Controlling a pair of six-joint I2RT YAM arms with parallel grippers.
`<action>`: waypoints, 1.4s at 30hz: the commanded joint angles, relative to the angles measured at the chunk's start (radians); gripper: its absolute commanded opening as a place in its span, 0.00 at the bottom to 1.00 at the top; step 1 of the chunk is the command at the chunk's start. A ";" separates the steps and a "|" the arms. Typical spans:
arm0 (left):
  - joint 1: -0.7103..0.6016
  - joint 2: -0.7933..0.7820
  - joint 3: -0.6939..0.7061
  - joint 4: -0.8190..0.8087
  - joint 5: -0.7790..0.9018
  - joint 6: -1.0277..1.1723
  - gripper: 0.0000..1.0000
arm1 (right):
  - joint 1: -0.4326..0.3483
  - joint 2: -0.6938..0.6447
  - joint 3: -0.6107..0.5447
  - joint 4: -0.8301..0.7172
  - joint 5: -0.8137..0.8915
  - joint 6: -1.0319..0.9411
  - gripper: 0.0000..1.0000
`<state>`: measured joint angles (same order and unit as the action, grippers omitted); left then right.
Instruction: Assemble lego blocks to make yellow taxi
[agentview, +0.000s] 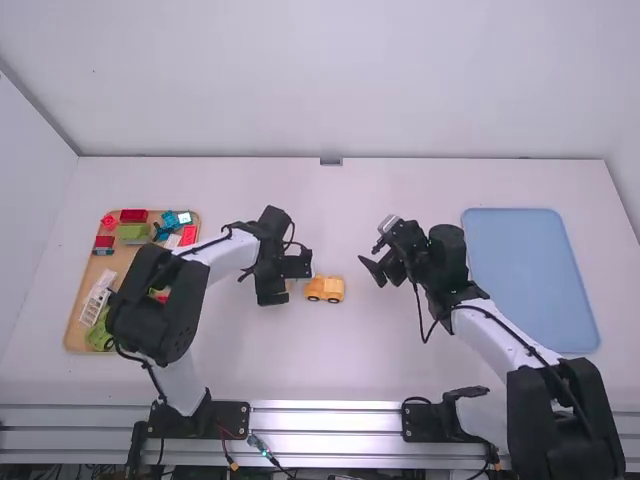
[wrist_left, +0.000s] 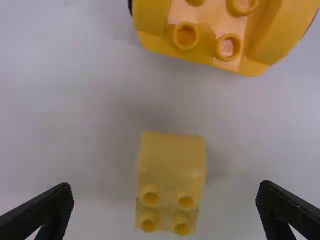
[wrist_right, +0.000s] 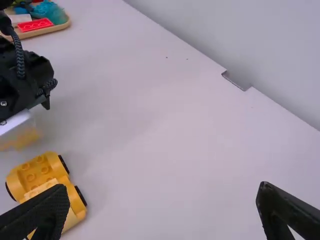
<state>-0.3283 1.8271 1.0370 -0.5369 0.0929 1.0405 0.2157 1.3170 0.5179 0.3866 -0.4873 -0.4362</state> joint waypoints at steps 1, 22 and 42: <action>0.008 0.002 -0.010 -0.004 0.027 -0.004 0.92 | -0.002 -0.018 -0.008 0.003 -0.006 0.013 0.99; 0.007 0.024 -0.023 0.003 0.045 -0.066 0.58 | 0.000 -0.018 -0.008 0.003 -0.007 0.010 0.99; 0.007 0.023 -0.016 0.190 -0.113 -0.713 0.16 | 0.001 -0.018 -0.008 0.019 -0.007 0.010 0.99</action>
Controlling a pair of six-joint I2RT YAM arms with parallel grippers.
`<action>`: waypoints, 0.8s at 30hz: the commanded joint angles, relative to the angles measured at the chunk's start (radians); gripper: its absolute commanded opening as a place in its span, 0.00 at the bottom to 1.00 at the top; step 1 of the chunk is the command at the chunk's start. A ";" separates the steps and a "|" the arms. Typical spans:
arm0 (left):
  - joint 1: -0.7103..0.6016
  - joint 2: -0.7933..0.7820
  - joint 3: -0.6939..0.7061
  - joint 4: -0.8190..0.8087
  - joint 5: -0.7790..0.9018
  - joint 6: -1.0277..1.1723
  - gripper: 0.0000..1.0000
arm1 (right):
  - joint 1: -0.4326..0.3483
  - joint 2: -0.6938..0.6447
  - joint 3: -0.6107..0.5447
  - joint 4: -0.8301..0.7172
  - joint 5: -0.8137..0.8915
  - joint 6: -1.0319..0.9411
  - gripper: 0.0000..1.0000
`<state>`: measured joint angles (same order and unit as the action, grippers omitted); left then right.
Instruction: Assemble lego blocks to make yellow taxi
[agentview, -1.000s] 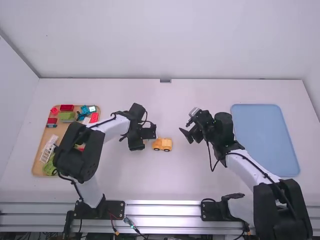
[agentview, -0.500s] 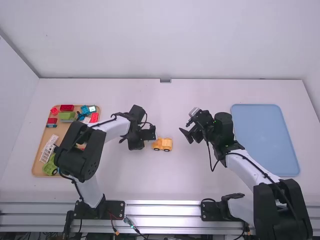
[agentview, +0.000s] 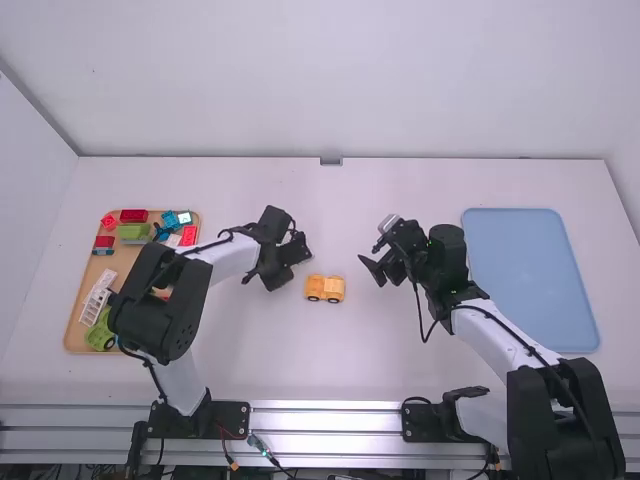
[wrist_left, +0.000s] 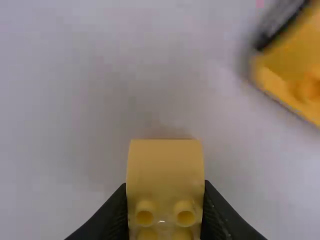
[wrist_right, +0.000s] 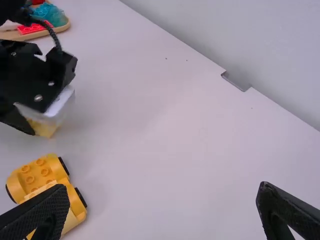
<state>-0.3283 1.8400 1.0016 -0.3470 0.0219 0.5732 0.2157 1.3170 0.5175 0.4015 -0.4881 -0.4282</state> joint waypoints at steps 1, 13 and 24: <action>0.007 0.010 0.023 0.015 -0.038 -0.357 0.13 | -0.001 -0.018 -0.007 0.011 -0.006 0.001 0.99; 0.008 0.010 0.024 -0.046 0.058 -1.580 0.03 | 0.000 -0.018 -0.008 0.037 -0.005 -0.046 0.99; 0.006 0.010 0.024 -0.134 0.018 -2.407 0.02 | 0.000 -0.018 -0.008 0.033 -0.010 -0.039 0.99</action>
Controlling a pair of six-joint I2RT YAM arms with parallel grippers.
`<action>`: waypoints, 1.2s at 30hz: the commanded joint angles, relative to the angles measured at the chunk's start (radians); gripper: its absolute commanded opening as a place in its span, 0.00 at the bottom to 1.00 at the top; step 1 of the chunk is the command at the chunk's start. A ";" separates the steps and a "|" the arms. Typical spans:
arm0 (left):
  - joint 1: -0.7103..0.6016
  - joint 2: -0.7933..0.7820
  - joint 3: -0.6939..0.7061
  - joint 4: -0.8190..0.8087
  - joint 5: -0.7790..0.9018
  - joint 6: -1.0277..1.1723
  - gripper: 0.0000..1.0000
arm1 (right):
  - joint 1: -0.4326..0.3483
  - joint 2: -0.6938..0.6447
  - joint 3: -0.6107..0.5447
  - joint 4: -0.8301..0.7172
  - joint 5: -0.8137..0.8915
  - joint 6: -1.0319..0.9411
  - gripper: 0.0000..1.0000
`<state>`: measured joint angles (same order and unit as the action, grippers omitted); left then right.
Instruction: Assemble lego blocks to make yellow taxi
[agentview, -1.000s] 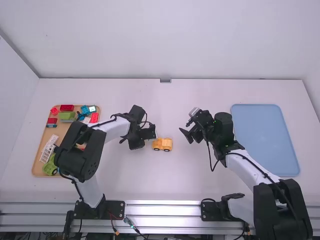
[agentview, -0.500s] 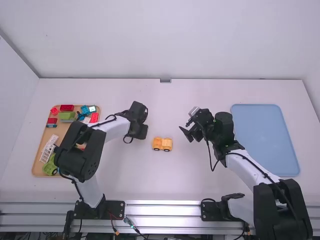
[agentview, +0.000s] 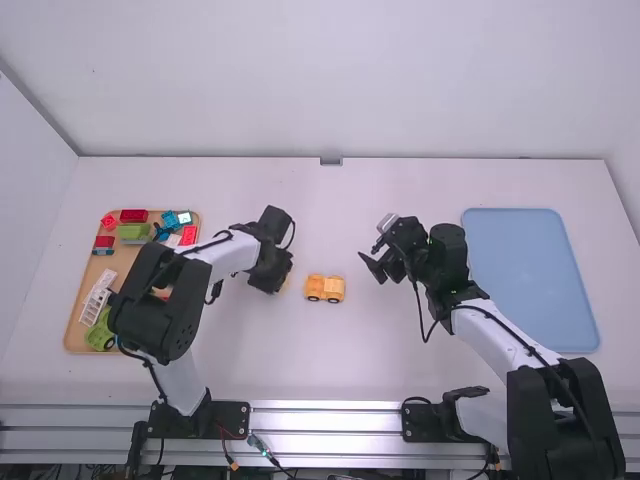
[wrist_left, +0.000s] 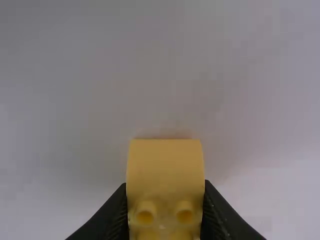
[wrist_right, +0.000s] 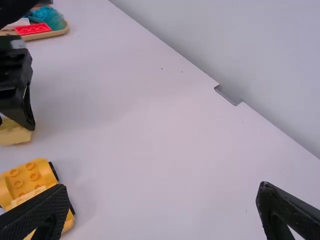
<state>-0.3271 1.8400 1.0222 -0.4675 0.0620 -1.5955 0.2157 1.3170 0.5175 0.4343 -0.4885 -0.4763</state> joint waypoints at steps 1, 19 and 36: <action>0.006 0.010 0.003 -0.034 -0.024 -0.297 0.02 | 0.000 -0.018 -0.008 -0.002 -0.009 0.008 0.99; 0.006 0.010 0.003 -0.047 0.024 -0.382 0.95 | 0.000 -0.017 -0.008 -0.004 -0.010 0.008 0.99; 0.006 -0.037 0.491 -0.448 -0.079 1.368 0.99 | 0.000 -0.018 -0.008 -0.004 -0.010 0.008 0.99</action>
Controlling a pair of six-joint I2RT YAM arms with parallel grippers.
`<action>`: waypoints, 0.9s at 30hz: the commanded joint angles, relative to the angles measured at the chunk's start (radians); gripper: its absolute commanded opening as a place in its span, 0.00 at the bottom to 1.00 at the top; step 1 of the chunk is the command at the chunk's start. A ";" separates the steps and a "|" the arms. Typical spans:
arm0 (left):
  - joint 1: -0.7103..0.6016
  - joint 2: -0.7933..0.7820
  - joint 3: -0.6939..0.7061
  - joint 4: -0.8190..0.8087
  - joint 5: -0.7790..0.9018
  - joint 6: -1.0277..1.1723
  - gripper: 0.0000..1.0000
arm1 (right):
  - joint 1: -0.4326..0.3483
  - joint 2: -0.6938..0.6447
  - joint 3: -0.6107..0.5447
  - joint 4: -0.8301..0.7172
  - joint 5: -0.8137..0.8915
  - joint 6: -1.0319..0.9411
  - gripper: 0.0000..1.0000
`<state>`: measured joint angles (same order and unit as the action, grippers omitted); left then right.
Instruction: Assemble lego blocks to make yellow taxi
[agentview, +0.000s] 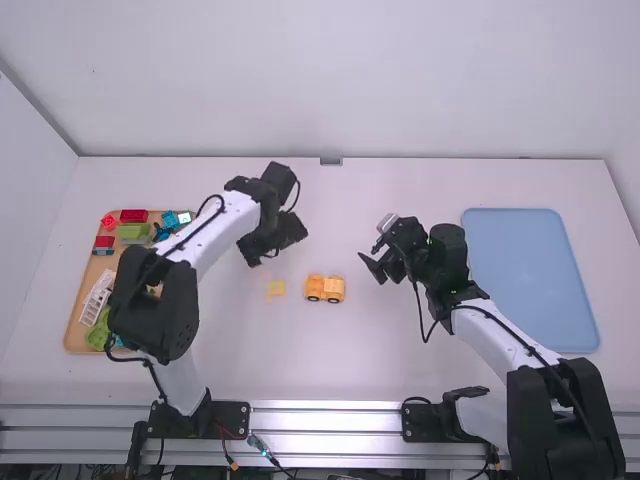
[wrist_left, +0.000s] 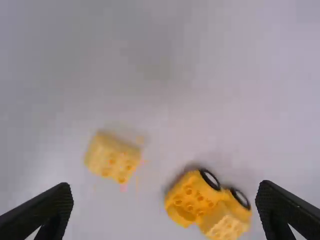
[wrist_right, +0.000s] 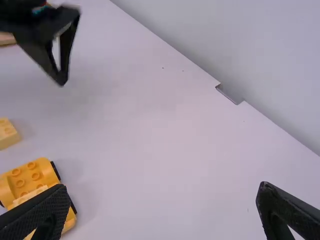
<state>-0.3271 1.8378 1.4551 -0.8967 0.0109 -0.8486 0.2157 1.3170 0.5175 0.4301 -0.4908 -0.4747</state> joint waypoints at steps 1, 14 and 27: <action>0.007 -0.035 0.091 -0.020 -0.029 0.777 0.99 | 0.000 -0.017 -0.008 0.000 -0.007 0.006 0.99; 0.008 -0.035 0.171 0.004 0.142 1.802 0.99 | 0.000 -0.018 -0.008 0.008 -0.007 -0.001 0.99; 0.286 -0.035 -0.102 -0.109 0.886 2.502 0.99 | 0.000 -0.017 -0.008 0.008 -0.010 0.006 0.99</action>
<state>-0.0704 1.8145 1.4216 -1.0088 0.6853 1.5143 0.2157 1.3170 0.5175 0.4347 -0.4915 -0.4747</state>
